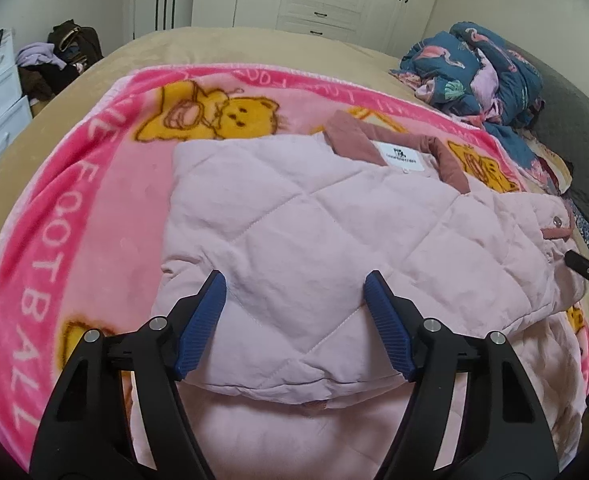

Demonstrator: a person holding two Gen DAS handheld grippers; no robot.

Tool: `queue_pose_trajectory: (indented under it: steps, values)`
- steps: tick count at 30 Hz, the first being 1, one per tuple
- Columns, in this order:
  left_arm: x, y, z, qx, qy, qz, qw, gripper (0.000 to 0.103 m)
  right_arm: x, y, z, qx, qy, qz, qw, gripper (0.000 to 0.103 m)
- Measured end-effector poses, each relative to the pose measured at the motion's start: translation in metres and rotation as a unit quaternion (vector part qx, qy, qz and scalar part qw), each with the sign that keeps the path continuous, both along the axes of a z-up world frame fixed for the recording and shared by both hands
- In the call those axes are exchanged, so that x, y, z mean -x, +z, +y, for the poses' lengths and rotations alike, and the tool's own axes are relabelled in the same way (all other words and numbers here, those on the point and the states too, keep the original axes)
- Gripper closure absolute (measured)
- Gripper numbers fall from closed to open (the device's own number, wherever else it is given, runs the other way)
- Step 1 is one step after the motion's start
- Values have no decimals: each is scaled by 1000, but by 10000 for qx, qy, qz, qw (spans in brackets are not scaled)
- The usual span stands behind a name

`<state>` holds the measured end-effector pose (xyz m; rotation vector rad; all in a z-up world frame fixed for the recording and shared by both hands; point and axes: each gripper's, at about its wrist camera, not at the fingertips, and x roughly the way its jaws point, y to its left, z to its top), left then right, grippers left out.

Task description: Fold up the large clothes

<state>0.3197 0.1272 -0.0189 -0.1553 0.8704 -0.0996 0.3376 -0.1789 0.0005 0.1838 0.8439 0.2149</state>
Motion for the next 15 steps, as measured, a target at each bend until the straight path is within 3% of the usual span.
queue_pose_trajectory:
  steps: [6,15]
  values:
    - [-5,-17,-2,-159,50,346,9993,39,7,14,-9,107,-235,-275,9993,34]
    - [-4,-26,-2,-229,77,471,9986,39,-8,17,54,462,699,-267,9961,33]
